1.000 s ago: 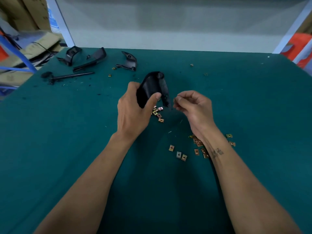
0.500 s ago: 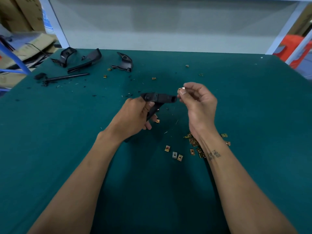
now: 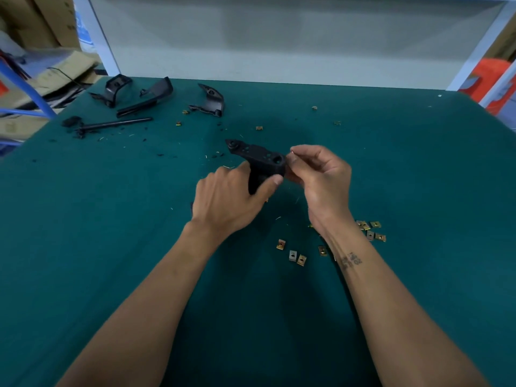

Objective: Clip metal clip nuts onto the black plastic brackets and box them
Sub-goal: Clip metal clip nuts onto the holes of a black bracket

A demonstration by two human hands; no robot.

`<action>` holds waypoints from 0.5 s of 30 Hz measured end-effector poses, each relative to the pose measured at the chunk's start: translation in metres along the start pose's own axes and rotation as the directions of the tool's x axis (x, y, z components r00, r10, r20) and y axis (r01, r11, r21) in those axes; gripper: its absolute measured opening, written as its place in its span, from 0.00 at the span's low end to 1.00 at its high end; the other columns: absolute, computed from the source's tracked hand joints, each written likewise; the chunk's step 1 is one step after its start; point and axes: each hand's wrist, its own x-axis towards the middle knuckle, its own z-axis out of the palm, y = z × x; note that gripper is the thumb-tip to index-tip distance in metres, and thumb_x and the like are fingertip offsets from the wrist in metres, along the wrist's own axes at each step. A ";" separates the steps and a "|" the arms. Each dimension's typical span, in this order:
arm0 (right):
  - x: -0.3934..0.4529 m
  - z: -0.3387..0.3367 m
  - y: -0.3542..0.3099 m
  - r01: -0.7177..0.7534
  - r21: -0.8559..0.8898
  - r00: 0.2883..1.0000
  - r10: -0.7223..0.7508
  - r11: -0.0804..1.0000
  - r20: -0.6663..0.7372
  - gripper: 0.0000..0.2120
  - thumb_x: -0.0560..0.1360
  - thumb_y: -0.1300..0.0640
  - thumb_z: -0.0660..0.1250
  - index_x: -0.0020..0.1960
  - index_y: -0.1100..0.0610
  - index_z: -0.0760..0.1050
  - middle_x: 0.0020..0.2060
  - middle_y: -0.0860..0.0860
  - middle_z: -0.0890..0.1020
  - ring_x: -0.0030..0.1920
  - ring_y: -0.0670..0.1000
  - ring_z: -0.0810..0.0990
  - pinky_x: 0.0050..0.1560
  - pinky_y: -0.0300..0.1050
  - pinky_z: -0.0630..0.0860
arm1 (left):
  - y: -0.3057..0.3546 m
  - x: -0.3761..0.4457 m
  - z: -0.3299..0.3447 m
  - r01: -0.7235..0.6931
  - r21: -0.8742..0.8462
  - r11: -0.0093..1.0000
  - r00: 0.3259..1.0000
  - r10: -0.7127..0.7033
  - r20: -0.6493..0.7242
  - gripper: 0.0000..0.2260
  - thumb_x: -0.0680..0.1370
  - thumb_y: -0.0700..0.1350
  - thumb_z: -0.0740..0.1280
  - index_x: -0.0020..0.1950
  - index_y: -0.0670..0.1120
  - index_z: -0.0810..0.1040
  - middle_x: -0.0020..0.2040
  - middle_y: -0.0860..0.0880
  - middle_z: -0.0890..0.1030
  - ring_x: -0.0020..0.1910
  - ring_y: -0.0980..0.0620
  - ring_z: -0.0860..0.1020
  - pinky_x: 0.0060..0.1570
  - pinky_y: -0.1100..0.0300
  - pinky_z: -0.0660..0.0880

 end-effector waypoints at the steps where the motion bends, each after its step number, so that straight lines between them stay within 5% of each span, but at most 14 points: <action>1: 0.000 -0.001 -0.001 -0.021 0.023 1.000 0.021 1.000 0.001 0.07 0.75 0.70 0.73 0.46 0.59 0.84 0.40 0.55 0.86 0.44 0.55 0.85 0.52 0.54 0.84 | 0.002 -0.001 0.004 -0.013 0.014 1.000 1.000 0.013 0.000 0.34 0.75 0.77 0.48 0.43 0.48 0.73 0.38 0.40 0.81 0.39 0.35 0.80 0.35 0.50 0.69; 15: 0.001 -0.013 -0.014 -0.071 -0.154 0.986 0.094 0.985 0.141 0.10 0.74 0.67 0.75 0.40 0.53 0.86 0.37 0.54 0.86 0.40 0.52 0.85 0.49 0.56 0.82 | 0.001 -0.003 0.012 -0.136 0.132 0.982 0.990 0.132 0.041 0.36 0.74 0.78 0.48 0.48 0.48 0.76 0.40 0.44 0.82 0.38 0.37 0.82 0.33 0.53 0.66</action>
